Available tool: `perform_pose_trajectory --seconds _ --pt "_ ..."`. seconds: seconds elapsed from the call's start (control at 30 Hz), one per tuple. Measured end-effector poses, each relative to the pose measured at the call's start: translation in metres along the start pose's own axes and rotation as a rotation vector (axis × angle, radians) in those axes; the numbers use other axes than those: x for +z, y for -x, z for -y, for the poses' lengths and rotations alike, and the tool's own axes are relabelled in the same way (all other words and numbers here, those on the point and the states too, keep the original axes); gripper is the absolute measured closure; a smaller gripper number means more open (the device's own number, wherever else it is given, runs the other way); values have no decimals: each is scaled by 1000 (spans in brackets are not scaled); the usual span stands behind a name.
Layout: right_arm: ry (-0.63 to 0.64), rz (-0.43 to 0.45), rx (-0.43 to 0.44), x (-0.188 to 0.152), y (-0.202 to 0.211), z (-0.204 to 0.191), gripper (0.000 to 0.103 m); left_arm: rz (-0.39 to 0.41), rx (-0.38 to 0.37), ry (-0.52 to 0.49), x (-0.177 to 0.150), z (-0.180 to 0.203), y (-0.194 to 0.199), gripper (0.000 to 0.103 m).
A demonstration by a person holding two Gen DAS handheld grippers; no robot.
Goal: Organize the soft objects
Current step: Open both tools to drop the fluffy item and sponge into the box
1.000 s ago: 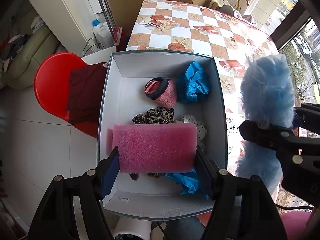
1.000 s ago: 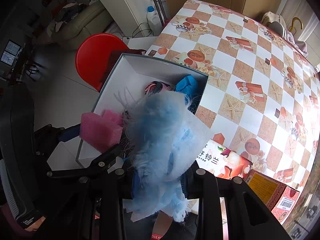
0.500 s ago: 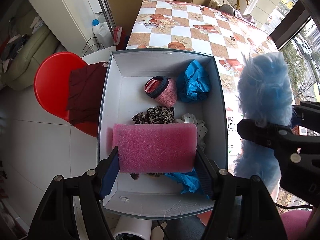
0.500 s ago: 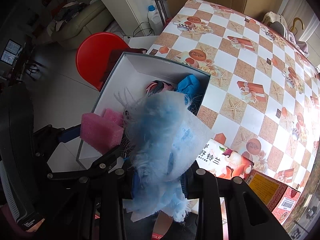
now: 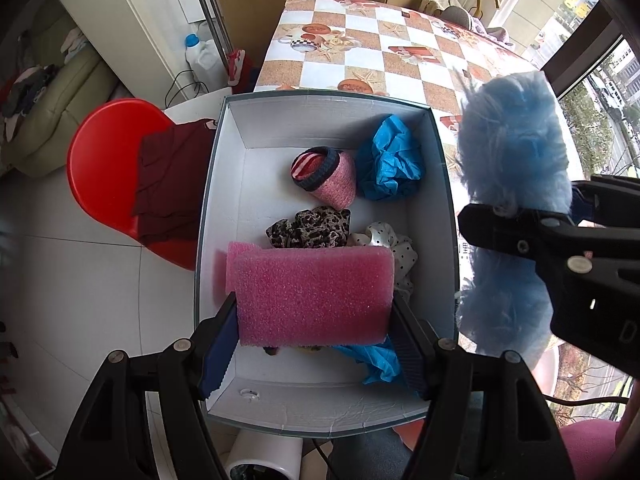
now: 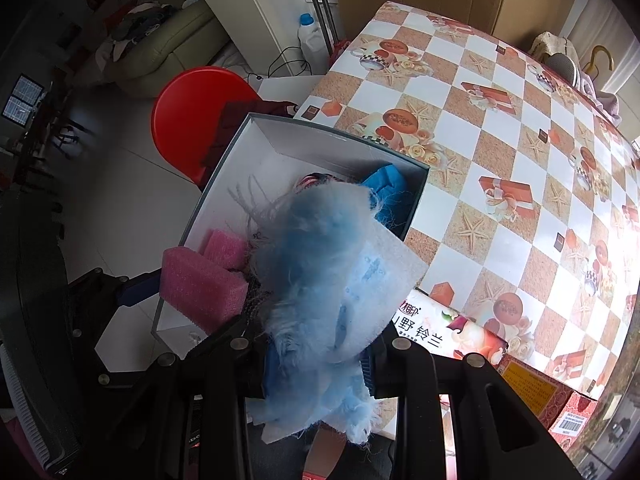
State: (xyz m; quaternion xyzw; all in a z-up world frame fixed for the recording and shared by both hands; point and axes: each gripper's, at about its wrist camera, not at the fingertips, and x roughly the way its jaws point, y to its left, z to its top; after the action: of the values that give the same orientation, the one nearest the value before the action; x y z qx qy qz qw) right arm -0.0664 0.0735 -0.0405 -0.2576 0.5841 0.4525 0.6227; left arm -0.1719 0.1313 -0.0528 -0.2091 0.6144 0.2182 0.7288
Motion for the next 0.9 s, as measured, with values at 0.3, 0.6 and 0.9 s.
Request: perform_pose_trajectory --seconds 0.3,0.6,0.9 --pt "22 -10 21 9 -3 -6 46 94 -5 -25 1 6 13 21" --pt "6 4 -22 13 13 2 0 116 46 35 5 -6 24 20" --pt "-1 -5 -32 13 44 12 1 100 6 62 12 -11 42 20"
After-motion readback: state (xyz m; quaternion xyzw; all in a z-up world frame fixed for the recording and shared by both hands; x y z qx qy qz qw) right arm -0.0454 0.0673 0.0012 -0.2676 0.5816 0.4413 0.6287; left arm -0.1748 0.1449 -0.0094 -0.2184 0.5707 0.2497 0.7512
